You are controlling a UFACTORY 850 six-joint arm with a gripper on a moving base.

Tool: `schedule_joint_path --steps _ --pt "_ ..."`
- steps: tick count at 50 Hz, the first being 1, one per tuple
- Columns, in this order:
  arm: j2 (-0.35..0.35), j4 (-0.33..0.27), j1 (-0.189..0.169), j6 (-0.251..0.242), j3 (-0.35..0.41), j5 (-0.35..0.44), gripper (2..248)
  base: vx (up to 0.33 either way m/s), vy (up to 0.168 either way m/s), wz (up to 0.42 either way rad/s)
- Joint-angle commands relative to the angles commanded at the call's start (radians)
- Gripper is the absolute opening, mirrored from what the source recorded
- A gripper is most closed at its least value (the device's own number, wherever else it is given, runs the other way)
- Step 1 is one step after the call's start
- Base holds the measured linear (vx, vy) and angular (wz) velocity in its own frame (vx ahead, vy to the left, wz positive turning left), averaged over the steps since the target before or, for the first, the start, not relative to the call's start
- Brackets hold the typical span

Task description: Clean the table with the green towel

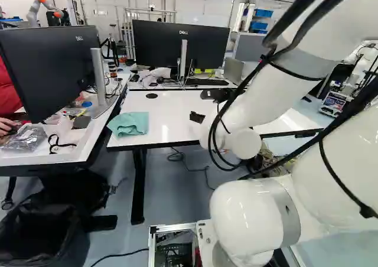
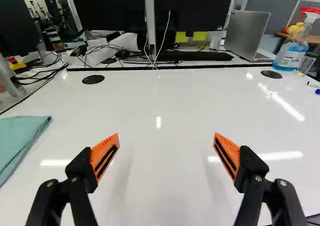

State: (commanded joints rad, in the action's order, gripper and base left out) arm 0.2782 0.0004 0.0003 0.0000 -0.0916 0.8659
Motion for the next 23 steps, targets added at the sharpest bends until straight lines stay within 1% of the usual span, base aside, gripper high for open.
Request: schedule_joint_path --steps 23 --pt "0.001 0.0 0.0 0.0 0.004 0.007 247 0.0 0.0 0.0"
